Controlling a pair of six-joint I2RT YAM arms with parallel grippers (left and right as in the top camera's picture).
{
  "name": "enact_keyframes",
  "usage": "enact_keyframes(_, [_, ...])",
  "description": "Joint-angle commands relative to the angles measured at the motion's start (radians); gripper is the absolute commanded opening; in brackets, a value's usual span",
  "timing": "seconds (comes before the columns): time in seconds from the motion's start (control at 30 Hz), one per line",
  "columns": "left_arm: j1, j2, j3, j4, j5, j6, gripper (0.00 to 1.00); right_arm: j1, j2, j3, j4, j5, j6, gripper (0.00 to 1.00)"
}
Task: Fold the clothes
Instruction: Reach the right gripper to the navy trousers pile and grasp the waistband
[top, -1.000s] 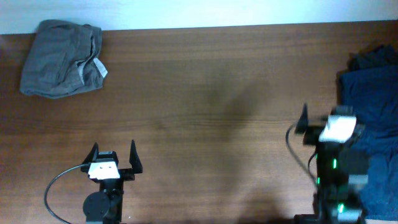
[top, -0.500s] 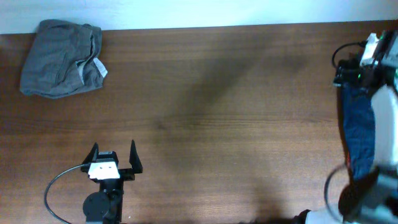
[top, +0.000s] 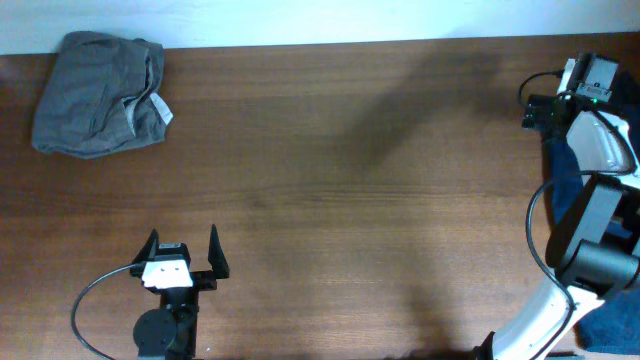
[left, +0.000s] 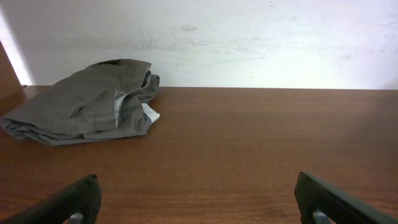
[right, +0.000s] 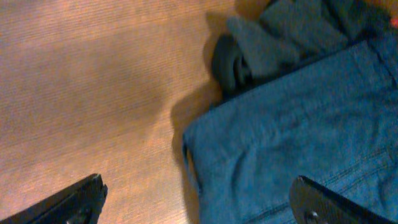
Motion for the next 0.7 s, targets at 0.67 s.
enact_keyframes(0.67, [0.005,-0.007,-0.002,-0.005,0.01,0.019,0.99,-0.034,0.157,0.024,0.123,0.039,0.016,0.99])
